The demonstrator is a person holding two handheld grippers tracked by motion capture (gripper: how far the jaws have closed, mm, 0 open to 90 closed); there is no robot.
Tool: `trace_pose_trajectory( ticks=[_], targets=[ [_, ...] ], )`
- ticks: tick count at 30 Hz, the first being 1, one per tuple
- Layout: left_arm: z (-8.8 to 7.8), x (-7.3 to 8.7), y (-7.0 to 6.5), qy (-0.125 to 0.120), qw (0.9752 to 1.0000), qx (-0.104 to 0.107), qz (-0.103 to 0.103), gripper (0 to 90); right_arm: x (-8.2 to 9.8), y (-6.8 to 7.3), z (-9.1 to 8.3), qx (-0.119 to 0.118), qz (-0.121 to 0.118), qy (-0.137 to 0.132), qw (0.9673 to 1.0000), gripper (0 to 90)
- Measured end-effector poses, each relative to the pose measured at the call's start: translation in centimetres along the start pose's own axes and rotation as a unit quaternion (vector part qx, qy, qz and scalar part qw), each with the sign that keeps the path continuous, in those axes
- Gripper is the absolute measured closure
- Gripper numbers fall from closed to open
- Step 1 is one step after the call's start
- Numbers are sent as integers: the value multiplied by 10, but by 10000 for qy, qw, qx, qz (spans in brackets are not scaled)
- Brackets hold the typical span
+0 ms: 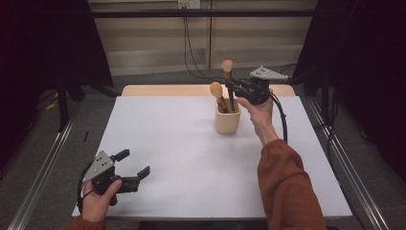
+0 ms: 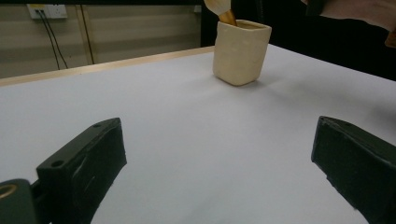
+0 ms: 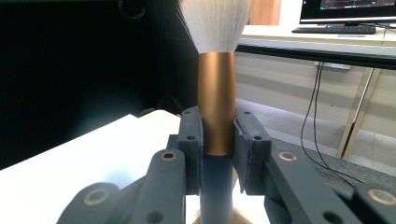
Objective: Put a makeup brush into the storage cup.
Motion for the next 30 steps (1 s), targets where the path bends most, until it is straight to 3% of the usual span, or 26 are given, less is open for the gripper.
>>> trace_pose_trajectory(
  ticks=[9,30],
  targets=[
    [1,0,-2,25,10000,51,23,28,9,-5,3,87,-22,19,10000,747],
    [1,1,-1,21,10000,30,-4,28,39,-16,4,161,169,194,9995,747]
  ],
)
Point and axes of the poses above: each handheld gripper's, and its own axes: z roughly forward along the jaws, x roughly out of its underside, y roughly to its left, the point moved 10 cm from there along z, roughly forward along the jaws, and after that the axes turned 2 degrees about -y, right-handed, at the moved point
